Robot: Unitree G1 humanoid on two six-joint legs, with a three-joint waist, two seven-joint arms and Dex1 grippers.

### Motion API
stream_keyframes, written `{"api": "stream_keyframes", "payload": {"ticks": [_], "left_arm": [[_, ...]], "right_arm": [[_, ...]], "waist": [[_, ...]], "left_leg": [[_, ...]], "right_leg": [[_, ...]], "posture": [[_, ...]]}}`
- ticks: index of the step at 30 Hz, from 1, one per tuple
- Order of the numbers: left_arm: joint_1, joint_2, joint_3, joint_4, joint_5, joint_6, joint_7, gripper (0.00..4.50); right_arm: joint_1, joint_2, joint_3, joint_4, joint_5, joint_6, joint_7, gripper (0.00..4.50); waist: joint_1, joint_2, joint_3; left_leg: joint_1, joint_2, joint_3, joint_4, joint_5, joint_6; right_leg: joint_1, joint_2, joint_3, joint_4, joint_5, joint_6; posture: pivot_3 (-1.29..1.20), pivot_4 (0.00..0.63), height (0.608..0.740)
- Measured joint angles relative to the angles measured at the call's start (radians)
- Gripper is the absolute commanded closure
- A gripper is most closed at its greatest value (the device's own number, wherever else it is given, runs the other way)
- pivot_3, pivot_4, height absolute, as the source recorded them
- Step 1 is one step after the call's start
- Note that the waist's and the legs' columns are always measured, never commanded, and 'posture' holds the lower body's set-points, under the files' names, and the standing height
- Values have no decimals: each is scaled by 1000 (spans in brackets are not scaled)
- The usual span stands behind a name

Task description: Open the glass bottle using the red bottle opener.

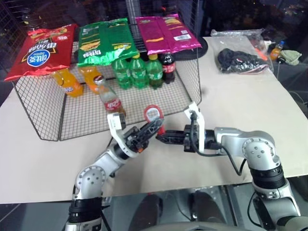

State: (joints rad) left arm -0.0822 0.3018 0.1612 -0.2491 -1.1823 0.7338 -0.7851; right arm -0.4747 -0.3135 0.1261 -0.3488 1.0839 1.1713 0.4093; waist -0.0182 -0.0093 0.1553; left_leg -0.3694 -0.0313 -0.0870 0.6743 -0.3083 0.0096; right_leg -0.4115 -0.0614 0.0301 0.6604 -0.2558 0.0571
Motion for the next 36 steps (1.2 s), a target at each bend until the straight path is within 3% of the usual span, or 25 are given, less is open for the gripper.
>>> {"api": "stream_keyframes", "payload": {"ticks": [3, 9, 13, 20, 28, 36], "left_arm": [[33, 14, 0, -60, 43, -21, 29, 81], [117, 30, 27, -171, 260, -176, 131, 81], [180, 8, 17, -268, 482, -350, 204, 81], [234, -15, 56, -313, 846, -627, 384, 81], [97, 23, 148, -155, 886, -712, 432, 81], [-8, 25, 164, -12, 877, -737, 440, 81]], "right_arm": [[19, -3, -29, 9, -22, -19, -10, 4500], [62, -19, -133, 31, -129, -173, -19, 4500], [61, -14, -189, 33, -204, -336, 15, 4500], [79, -23, -156, 21, -343, -549, 134, 4500], [100, -51, 21, 10, -614, -786, 219, 4500], [110, -16, 36, 18, -680, -838, 219, 4500]], "waist": [[1, 0, 0], [4, 0, 0], [5, 1, 0], [7, 1, 1], [4, 1, 1], [6, 1, 1]], "left_leg": [[0, 0, 0, -1, 0, 0], [-1, 0, 0, -2, 0, 0], [-1, 0, 1, -4, 0, 0], [0, 1, 1, -5, 0, 0], [-1, 0, 1, -4, 0, 0], [-1, 0, -1, -4, 0, 0]], "right_leg": [[0, 0, 0, -1, 0, 0], [0, -1, 0, -2, 0, 0], [0, -1, 0, -4, 0, 0], [0, -1, 0, -4, 0, 0], [-1, -1, 0, -4, 0, 0], [0, -1, -1, -4, 0, 0]], "posture": [[0, 150, 740], [0, 150, 740], [0, 150, 740], [0, 150, 740], [0, 150, 740], [0, 150, 740]]}}
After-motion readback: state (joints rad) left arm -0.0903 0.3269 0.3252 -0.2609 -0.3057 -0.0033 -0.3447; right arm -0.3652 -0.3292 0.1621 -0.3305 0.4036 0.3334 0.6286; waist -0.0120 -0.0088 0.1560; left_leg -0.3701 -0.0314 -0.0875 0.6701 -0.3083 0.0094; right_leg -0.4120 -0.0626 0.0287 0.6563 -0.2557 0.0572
